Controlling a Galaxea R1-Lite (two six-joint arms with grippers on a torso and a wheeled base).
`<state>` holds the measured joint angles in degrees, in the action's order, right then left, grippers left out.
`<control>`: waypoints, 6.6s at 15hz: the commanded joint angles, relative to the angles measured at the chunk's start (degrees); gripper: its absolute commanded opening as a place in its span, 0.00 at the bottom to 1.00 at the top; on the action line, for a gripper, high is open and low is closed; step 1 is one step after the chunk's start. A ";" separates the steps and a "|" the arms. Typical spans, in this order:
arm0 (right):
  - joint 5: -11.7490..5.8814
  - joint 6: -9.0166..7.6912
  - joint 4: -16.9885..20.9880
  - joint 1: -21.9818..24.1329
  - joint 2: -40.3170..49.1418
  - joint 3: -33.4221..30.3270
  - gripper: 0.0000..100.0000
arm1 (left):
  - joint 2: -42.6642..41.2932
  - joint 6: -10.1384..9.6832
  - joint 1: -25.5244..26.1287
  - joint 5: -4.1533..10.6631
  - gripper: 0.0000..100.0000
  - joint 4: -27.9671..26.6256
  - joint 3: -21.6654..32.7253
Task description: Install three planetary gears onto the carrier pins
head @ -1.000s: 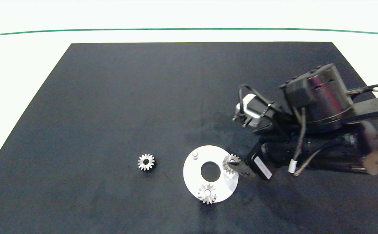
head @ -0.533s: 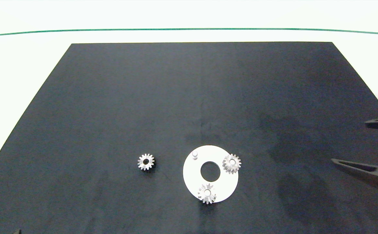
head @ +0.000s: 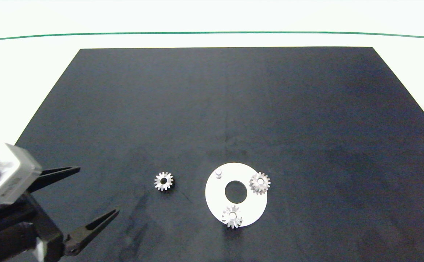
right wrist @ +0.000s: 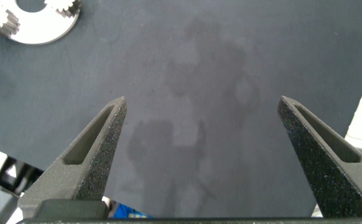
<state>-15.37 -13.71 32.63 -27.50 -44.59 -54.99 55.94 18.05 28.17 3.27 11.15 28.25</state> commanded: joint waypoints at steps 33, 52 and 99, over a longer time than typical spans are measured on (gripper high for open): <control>4.03 4.40 -0.20 -1.41 1.00 -2.84 1.00 | 32.91 2.07 6.19 5.08 1.00 8.88 9.55; 4.03 4.40 -0.20 -1.41 0.91 -2.84 1.00 | 34.15 2.34 5.23 5.08 0.63 8.88 10.25; 4.91 4.40 -0.11 -1.33 1.79 -2.84 1.00 | 33.97 2.34 19.99 9.74 0.07 -6.58 28.62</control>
<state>-10.41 -9.25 32.35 -28.81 -42.80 -57.84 89.22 20.29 47.79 12.87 4.57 55.76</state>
